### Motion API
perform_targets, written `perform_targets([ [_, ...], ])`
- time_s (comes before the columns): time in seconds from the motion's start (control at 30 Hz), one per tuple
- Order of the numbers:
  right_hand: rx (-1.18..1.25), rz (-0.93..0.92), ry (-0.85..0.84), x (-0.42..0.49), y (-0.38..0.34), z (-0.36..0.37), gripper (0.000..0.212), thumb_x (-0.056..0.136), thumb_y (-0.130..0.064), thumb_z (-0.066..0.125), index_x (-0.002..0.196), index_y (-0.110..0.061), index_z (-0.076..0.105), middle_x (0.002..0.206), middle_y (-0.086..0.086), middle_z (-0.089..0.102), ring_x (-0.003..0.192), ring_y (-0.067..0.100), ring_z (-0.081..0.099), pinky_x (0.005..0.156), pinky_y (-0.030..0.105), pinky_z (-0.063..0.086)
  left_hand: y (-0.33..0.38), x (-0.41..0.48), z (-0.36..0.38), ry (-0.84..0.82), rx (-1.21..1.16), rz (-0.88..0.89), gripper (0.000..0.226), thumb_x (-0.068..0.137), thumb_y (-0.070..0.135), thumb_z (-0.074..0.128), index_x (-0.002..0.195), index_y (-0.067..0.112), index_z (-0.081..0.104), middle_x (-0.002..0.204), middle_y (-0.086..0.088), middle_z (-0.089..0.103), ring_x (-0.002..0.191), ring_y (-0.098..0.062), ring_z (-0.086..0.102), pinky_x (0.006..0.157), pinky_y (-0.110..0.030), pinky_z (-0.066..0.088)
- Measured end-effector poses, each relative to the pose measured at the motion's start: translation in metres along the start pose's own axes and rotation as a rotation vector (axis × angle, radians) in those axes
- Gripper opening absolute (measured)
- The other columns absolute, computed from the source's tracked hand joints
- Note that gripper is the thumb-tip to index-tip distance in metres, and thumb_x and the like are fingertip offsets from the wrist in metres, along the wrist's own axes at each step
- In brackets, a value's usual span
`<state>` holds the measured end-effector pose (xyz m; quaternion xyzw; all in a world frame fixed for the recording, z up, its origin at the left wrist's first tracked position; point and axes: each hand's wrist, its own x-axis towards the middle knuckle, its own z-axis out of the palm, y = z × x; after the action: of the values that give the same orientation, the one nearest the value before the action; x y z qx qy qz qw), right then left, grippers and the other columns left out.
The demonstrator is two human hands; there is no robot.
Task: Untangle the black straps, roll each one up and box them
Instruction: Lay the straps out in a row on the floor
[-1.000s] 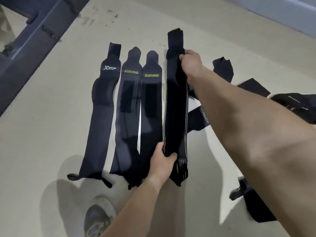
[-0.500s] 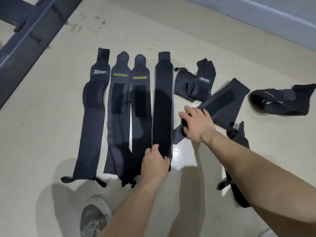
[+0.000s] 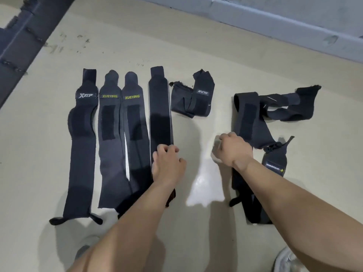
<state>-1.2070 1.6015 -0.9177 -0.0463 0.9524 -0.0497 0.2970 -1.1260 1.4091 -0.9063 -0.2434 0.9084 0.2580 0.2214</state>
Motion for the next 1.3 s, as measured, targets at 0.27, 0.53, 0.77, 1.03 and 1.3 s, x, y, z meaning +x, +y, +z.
perform_targets([
  [0.27, 0.753, 0.057, 0.102, 0.091, -0.043, -0.046, 0.049, 0.089, -0.016, 0.053, 0.137, -0.011, 0.048, 0.123, 0.013, 0.060, 0.108, 0.032, 0.060, 0.091, 0.039, 0.051, 0.083, 0.104, -0.023, 0.164, -0.129, 0.247, 0.042, 0.092, 0.025, 0.061, 0.133, 0.022, 0.054, 0.133, 0.002, 0.056, 0.126, -0.023, 0.045, 0.097, -0.038, 0.044],
  [0.53, 1.352, 0.448, 0.140, 0.137, -0.044, -0.051, 0.029, 0.087, -0.028, 0.073, 0.097, -0.008, 0.055, 0.087, 0.003, 0.059, 0.087, 0.024, 0.061, 0.074, 0.034, 0.052, 0.100, 0.133, -0.006, -0.046, -0.469, 0.078, 0.061, 0.090, 0.027, 0.069, 0.144, 0.021, 0.040, 0.129, 0.001, 0.053, 0.111, -0.020, 0.057, 0.097, -0.035, 0.049],
  [0.77, 1.513, 0.097, -0.090, 0.078, -0.024, -0.056, 0.018, 0.094, -0.008, 0.063, 0.108, -0.007, 0.074, 0.105, 0.015, 0.076, 0.102, 0.032, 0.072, 0.091, 0.042, 0.060, 0.085, 0.093, -0.016, -0.236, -0.816, -0.234, 0.043, 0.092, 0.058, 0.059, 0.107, 0.019, 0.070, 0.083, 0.002, 0.070, 0.061, -0.015, 0.066, 0.057, -0.028, 0.045],
  [1.03, 1.378, -0.002, -0.060, -0.006, 0.002, -0.069, 0.016, 0.095, -0.026, 0.068, 0.096, -0.011, 0.072, 0.087, 0.006, 0.072, 0.076, 0.018, 0.067, 0.072, 0.033, 0.054, 0.103, 0.050, -0.040, -0.270, -1.183, -0.033, 0.023, 0.096, 0.025, 0.070, 0.116, 0.016, 0.071, 0.110, -0.006, 0.077, 0.105, -0.028, 0.073, 0.087, -0.041, 0.059],
  [1.3, 0.793, 0.439, 0.450, 0.025, 0.093, -0.094, 0.039, 0.092, -0.024, 0.051, 0.129, -0.026, 0.064, 0.126, 0.006, 0.065, 0.124, 0.033, 0.051, 0.103, 0.036, 0.042, 0.128, 0.038, -0.039, -0.228, -1.094, 0.001, 0.020, 0.092, 0.028, 0.074, 0.112, 0.023, 0.072, 0.108, 0.003, 0.077, 0.105, -0.022, 0.072, 0.099, -0.048, 0.056],
])
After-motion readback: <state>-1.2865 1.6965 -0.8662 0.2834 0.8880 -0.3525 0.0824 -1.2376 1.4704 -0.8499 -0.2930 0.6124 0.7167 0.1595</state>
